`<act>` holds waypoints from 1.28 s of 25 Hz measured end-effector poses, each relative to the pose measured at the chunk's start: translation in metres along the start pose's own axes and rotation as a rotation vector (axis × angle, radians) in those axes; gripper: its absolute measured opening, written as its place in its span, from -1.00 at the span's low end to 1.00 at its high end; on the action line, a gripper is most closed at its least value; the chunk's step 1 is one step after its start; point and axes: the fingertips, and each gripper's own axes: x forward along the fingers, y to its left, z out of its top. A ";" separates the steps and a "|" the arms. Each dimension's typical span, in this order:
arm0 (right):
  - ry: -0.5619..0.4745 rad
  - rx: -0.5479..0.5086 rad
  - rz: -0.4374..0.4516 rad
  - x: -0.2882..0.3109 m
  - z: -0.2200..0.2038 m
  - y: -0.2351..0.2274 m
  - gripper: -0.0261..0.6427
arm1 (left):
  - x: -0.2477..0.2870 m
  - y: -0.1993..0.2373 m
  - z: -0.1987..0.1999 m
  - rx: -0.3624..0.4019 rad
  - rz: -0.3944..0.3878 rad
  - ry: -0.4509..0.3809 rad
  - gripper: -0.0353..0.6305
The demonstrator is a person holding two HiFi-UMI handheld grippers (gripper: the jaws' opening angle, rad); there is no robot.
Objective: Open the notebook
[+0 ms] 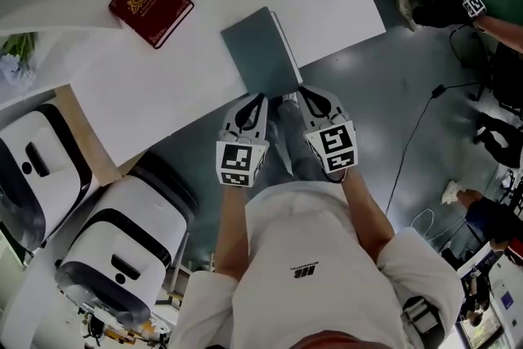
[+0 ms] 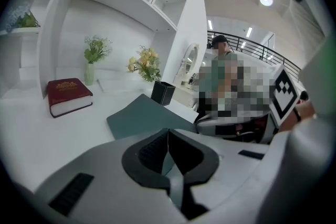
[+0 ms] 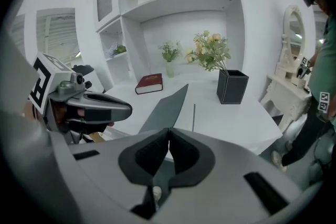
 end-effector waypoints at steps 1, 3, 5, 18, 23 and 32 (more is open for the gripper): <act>-0.003 -0.005 0.001 -0.001 0.002 0.002 -0.92 | -0.002 0.001 0.000 -0.001 0.003 -0.003 -0.89; -0.011 -0.018 0.002 -0.003 0.007 0.007 -0.92 | -0.006 0.004 0.001 -0.003 0.008 -0.010 -0.89; -0.017 -0.031 0.005 -0.005 0.012 0.012 -0.93 | -0.010 0.006 0.003 -0.007 0.010 -0.018 -0.89; -0.053 -0.085 0.050 -0.014 0.037 0.049 -0.93 | -0.035 0.022 0.002 -0.028 0.049 -0.046 -0.89; -0.063 -0.113 0.073 -0.015 0.045 0.064 -0.93 | -0.046 0.029 0.000 -0.044 0.069 -0.060 -0.89; -0.076 -0.158 0.129 -0.014 0.057 0.096 -0.93 | -0.067 0.042 -0.006 -0.073 0.113 -0.082 -0.89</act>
